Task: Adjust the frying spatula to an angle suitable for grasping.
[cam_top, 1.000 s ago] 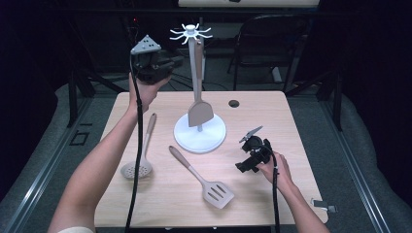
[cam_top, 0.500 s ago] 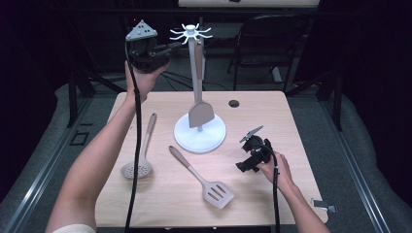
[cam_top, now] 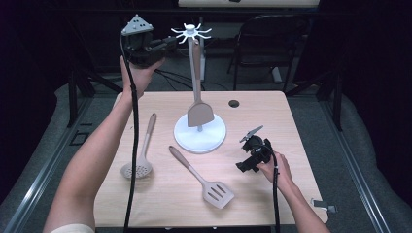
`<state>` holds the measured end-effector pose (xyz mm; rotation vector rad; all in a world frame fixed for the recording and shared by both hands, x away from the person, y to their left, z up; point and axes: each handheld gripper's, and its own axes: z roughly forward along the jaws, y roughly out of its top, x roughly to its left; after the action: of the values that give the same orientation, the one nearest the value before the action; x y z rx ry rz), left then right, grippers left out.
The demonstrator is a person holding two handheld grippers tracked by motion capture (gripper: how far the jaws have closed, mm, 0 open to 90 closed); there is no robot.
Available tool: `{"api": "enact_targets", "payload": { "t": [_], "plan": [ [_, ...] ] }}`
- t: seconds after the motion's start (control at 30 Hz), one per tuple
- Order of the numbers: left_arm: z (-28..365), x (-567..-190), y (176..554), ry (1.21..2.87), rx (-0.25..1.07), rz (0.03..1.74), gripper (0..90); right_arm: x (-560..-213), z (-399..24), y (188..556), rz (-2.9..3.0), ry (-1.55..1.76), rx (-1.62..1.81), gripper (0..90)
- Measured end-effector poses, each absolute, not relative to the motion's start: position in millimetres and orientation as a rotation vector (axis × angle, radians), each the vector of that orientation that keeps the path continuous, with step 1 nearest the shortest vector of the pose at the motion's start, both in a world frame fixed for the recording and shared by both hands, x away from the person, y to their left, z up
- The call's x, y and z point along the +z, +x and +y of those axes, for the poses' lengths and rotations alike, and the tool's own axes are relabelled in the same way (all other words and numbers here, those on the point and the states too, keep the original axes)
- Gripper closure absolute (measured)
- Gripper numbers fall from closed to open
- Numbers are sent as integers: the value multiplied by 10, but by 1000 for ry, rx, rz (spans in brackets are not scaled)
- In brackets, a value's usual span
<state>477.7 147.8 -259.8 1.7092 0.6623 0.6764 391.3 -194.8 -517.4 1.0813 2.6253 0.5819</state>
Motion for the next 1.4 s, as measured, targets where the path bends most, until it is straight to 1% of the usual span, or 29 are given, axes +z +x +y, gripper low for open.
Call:
{"api": "enact_targets", "payload": {
  "t": [0.47,0.87,1.13,1.4],
  "plan": [
    [1502,-2592,4850,1702,678,693,900,-5171,-1947,3911,2628,1080,577,43],
    [1487,-2715,4666,1734,661,631,900,-5169,-1938,3910,2629,1081,567,44],
    [1424,-2661,4562,1738,661,577,900,-5177,-1932,3910,2628,1090,579,45],
    [1396,-2603,4553,1727,665,568,900,-5175,-1936,3909,2629,1087,572,45]
  ]
}}
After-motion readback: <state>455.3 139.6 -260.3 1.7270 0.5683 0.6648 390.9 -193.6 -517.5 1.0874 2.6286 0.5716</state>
